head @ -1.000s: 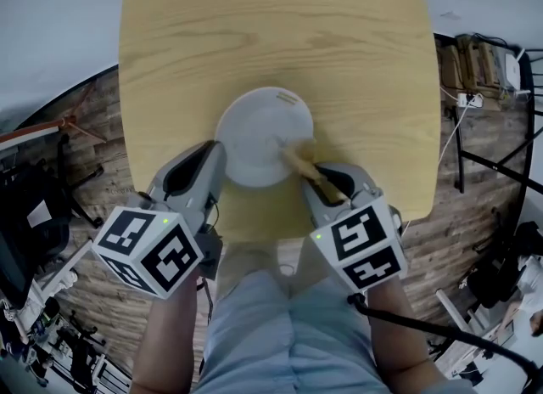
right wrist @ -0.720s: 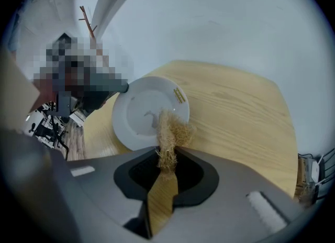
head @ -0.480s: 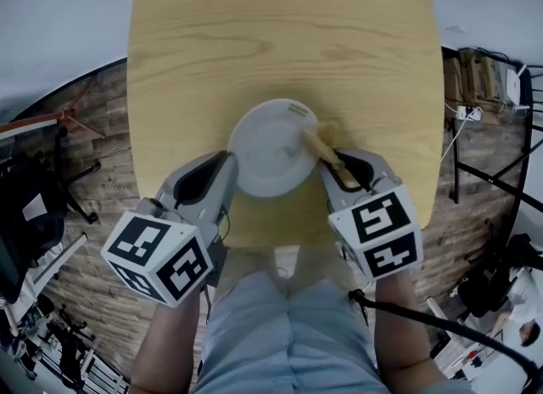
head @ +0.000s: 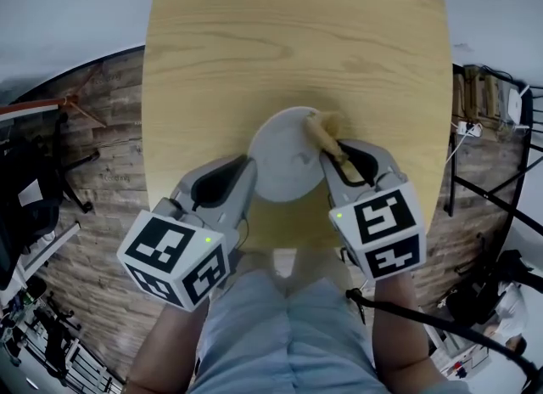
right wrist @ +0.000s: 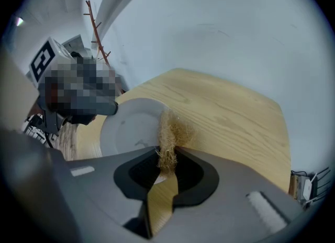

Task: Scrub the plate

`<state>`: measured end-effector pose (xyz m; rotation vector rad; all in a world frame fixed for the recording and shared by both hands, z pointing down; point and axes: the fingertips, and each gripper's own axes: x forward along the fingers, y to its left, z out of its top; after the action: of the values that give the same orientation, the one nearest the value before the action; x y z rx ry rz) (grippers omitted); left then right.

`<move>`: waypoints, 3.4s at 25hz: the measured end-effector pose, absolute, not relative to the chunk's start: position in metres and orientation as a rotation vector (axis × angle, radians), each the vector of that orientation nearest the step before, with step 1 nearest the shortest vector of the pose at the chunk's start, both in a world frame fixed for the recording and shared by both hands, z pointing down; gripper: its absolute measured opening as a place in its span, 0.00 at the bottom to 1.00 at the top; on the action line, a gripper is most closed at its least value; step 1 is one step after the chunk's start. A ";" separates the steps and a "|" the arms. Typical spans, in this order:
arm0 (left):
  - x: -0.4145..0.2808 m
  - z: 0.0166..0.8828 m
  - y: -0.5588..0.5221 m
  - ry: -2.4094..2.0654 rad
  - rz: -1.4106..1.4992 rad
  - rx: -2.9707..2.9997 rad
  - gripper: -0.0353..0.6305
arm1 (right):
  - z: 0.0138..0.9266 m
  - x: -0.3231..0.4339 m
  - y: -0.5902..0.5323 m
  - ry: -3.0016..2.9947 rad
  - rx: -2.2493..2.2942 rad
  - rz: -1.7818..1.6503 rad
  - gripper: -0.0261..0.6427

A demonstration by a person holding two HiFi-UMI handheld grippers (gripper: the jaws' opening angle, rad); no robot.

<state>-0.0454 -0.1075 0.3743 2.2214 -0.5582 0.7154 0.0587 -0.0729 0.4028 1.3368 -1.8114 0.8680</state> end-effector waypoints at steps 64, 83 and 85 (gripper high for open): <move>-0.045 0.367 -0.100 -0.559 0.796 2.279 0.12 | 0.400 0.050 -0.057 -1.837 1.250 0.810 0.14; -0.052 0.368 -0.112 -0.605 0.765 2.272 0.12 | 0.403 -0.004 -0.040 -1.949 1.081 0.809 0.14; -0.054 0.368 -0.112 -0.606 0.769 2.274 0.12 | 0.407 0.001 -0.036 -1.928 1.091 0.826 0.14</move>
<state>-0.0541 -0.1125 0.3678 2.2736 -0.6056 0.7694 0.0013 -0.0356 0.4066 1.0908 -1.9279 0.8256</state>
